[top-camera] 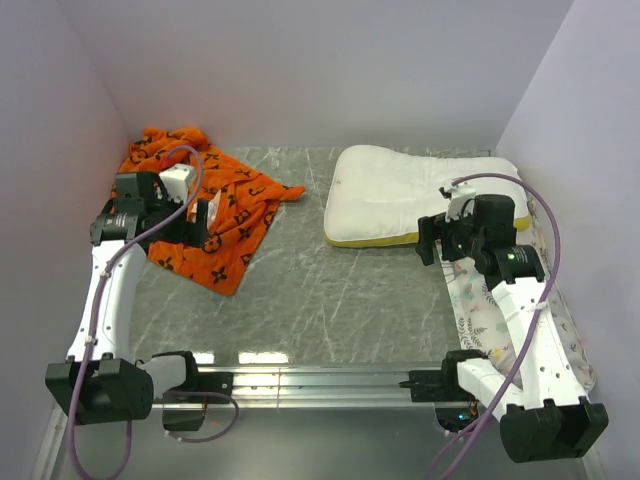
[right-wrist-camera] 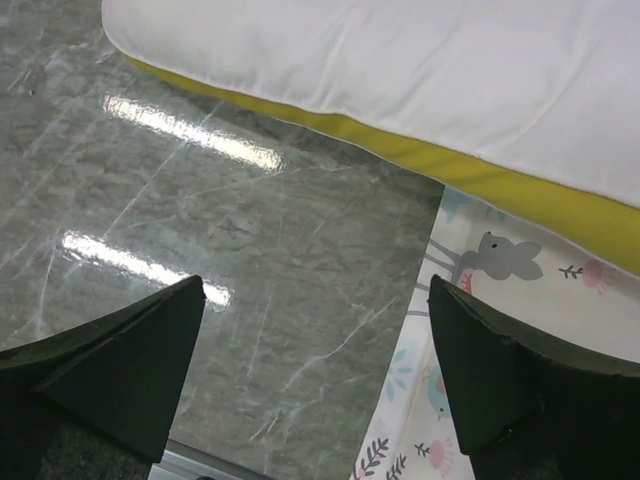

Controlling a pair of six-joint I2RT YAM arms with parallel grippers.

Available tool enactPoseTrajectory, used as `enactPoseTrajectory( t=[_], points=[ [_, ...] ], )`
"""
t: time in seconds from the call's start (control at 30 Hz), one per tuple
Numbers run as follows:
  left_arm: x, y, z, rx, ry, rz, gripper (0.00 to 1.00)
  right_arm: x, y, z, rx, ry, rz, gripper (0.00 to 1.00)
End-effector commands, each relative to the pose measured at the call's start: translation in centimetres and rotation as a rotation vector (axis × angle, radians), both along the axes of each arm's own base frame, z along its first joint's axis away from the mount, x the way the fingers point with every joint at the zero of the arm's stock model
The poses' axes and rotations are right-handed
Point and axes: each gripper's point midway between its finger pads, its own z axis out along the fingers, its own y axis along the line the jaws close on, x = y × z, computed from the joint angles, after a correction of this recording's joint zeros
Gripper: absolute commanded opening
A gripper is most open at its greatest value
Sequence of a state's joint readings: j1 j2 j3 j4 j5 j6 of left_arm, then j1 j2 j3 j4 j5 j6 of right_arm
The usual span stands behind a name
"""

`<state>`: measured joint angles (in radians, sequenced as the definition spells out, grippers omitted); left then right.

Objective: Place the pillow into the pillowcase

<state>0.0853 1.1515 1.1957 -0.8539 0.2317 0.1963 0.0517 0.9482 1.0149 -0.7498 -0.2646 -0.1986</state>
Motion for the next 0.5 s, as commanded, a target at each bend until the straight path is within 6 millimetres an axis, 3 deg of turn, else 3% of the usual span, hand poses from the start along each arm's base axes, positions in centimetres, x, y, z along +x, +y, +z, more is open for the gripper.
enactPoseTrajectory(
  t=[0.0,0.07,0.2,0.33,0.47],
  points=[
    [1.2,-0.1,0.1,0.07,-0.006,-0.075,0.99,0.5,0.5,2.2,0.035,-0.038,0.012,1.0],
    [1.7,0.1,-1.0,0.152,0.006,-0.103,0.99,0.5,0.7,2.6,0.042,-0.041,0.014,1.0],
    [0.9,-1.8,-5.7,0.256,0.081,-0.249,0.99,0.5,0.9,3.1,0.058,-0.029,0.018,1.0],
    [0.7,-3.3,-10.5,0.258,0.216,-0.338,0.99,0.2,1.1,3.1,0.067,-0.022,0.02,1.0],
    [1.5,-4.3,-13.2,0.25,0.278,-0.382,0.99,0.0,0.7,2.9,0.046,-0.012,0.015,1.0]
  ],
)
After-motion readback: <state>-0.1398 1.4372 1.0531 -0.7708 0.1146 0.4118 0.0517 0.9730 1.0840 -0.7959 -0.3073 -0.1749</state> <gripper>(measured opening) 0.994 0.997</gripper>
